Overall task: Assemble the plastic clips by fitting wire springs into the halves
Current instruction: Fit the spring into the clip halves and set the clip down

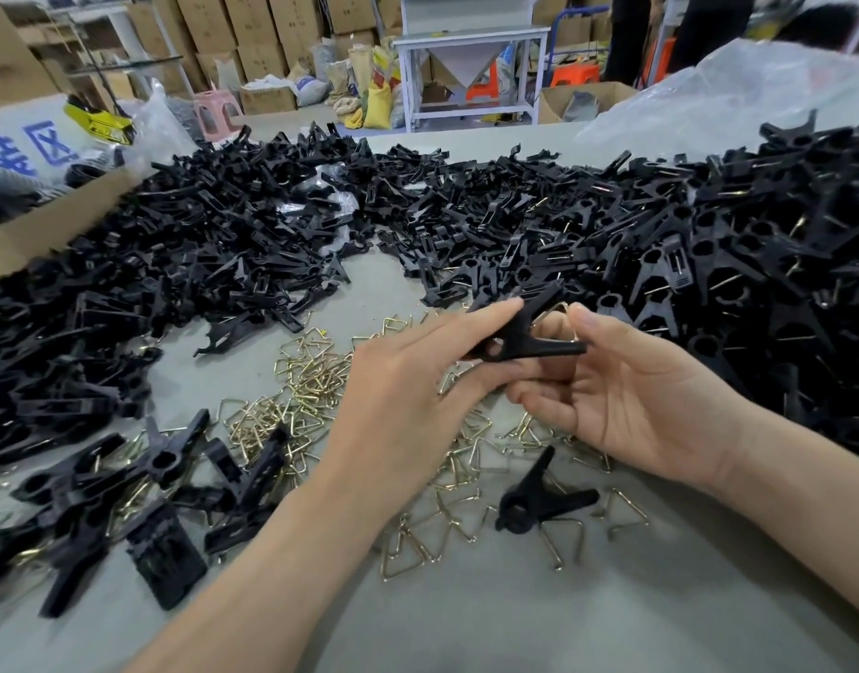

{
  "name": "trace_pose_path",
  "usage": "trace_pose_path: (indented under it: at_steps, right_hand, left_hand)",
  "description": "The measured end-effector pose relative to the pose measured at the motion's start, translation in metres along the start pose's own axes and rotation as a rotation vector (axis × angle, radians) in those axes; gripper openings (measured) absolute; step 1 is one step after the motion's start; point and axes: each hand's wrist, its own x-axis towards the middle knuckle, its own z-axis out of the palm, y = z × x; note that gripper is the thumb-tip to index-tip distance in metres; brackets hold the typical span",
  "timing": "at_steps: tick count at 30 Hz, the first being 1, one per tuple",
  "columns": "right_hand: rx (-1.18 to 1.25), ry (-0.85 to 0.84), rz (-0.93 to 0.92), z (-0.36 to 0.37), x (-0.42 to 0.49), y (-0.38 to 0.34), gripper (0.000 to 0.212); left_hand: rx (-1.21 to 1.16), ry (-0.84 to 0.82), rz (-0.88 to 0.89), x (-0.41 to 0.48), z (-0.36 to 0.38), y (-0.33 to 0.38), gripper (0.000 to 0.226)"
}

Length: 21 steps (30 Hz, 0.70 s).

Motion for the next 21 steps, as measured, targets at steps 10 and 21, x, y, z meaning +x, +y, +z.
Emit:
trace_pose_path:
  at_steps: [10, 21]
  right_hand:
    - [0.05, -0.147, 0.075, 0.001, 0.002, 0.007, 0.069]
    - [0.083, -0.161, 0.047, 0.001, 0.0, 0.009, 0.062]
  left_hand:
    - [-0.09, 0.013, -0.041, -0.004, 0.008, 0.003, 0.034]
    - [-0.147, -0.001, -0.072, -0.007, 0.012, 0.0, 0.034]
